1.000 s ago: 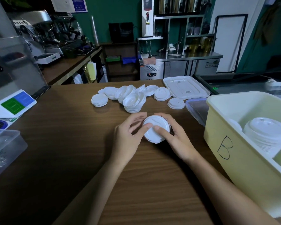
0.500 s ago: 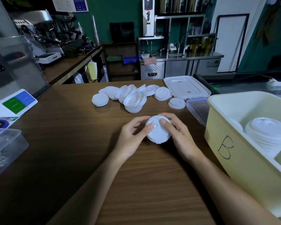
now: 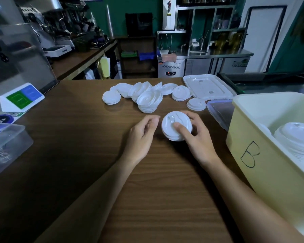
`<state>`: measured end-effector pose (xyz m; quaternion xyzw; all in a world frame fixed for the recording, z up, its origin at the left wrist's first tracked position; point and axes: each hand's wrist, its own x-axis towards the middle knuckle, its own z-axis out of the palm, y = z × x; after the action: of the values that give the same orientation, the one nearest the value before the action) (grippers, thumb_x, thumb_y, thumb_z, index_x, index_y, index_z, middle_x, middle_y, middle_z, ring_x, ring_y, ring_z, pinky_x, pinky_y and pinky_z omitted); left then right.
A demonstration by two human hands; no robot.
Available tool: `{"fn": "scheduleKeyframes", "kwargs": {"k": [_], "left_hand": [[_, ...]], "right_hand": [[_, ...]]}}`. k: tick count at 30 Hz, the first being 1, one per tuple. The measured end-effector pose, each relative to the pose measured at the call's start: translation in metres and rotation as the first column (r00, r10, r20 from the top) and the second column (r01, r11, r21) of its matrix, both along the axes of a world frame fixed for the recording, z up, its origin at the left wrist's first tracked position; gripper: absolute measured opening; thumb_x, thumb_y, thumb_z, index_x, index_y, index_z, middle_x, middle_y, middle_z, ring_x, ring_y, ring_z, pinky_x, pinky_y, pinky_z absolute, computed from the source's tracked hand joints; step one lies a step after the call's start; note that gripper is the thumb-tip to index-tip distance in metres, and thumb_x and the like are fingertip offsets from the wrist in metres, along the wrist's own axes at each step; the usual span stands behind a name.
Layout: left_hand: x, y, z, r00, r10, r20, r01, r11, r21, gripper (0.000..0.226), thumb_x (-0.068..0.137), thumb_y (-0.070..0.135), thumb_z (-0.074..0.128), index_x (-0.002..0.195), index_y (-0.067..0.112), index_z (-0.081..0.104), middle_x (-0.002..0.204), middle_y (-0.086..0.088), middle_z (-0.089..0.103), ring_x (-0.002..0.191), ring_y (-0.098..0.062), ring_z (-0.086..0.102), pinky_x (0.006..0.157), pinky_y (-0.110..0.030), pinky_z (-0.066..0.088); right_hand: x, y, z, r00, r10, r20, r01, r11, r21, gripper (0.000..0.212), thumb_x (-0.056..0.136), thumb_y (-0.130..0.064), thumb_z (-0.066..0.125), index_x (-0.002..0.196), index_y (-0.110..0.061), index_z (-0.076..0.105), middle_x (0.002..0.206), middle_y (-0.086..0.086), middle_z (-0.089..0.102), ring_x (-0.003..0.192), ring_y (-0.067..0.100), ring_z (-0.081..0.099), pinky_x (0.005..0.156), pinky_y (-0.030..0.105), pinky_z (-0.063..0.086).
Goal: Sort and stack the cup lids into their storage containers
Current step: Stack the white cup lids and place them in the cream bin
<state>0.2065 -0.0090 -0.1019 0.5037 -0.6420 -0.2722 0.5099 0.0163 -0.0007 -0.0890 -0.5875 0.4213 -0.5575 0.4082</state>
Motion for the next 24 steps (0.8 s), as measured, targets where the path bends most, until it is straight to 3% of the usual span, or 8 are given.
{"fn": "scheduleKeyframes", "kwargs": {"k": [2,4,8,11,15,24], "left_hand": [[0.003,-0.009,-0.002,0.989,0.076,0.127,-0.064,0.993,-0.097,0.019,0.103,0.027,0.062,0.119,0.023,0.072,0.112,0.010,0.071,0.103,-0.002,0.067,0.087,-0.012,0.049],[0.005,-0.020,-0.005,0.966,0.104,0.236,-0.063,0.983,-0.175,0.022,0.098,0.010,0.066,0.118,0.017,0.073,0.114,0.008,0.068,0.101,-0.001,0.065,0.085,-0.009,0.048],[0.013,-0.052,-0.010,0.861,0.250,0.444,-0.088,0.931,-0.354,0.025,0.095,0.006,0.064,0.117,0.012,0.072,0.118,0.000,0.066,0.109,-0.016,0.063,0.093,-0.034,0.055],[0.017,-0.077,-0.004,0.747,0.411,0.523,-0.174,0.880,-0.442,0.026,0.096,0.012,0.062,0.120,0.010,0.070,0.120,-0.006,0.064,0.110,-0.025,0.061,0.090,-0.041,0.055],[0.015,-0.100,0.003,0.722,0.397,0.566,-0.231,0.910,-0.343,0.035,0.101,0.015,0.061,0.136,0.011,0.062,0.133,-0.009,0.064,0.121,-0.031,0.060,0.102,-0.046,0.050],[0.019,-0.080,-0.002,0.710,0.396,0.583,-0.230,0.912,-0.341,0.024,0.096,0.003,0.064,0.117,0.008,0.074,0.113,-0.008,0.070,0.095,-0.034,0.068,0.075,-0.041,0.053]], "right_hand": [[0.000,-0.002,-0.001,0.996,-0.069,0.055,0.069,0.998,0.006,0.039,0.095,-0.018,0.078,0.132,-0.017,0.064,0.124,-0.002,0.072,0.107,0.000,0.067,0.093,0.014,0.051],[0.001,-0.003,-0.001,0.991,-0.104,0.083,0.103,0.995,0.013,0.040,0.095,-0.019,0.078,0.132,-0.017,0.063,0.122,0.000,0.072,0.104,-0.001,0.067,0.090,0.012,0.050],[0.001,-0.005,-0.004,0.991,-0.099,0.084,0.098,0.995,0.017,0.040,0.095,-0.020,0.079,0.131,-0.018,0.063,0.123,-0.001,0.072,0.108,0.002,0.068,0.091,0.013,0.050],[0.001,-0.006,-0.006,0.994,-0.093,0.062,0.093,0.996,0.009,0.040,0.093,-0.022,0.081,0.130,-0.021,0.064,0.124,-0.004,0.072,0.112,0.006,0.068,0.095,0.016,0.051],[0.001,-0.007,-0.008,0.995,-0.089,0.049,0.089,0.996,-0.005,0.040,0.092,-0.022,0.082,0.128,-0.023,0.064,0.124,-0.006,0.072,0.113,0.007,0.068,0.095,0.016,0.051],[0.000,-0.006,-0.005,0.994,-0.082,0.071,0.081,0.997,0.016,0.039,0.092,-0.021,0.081,0.128,-0.022,0.065,0.122,-0.006,0.073,0.109,0.006,0.068,0.092,0.016,0.051]]}}
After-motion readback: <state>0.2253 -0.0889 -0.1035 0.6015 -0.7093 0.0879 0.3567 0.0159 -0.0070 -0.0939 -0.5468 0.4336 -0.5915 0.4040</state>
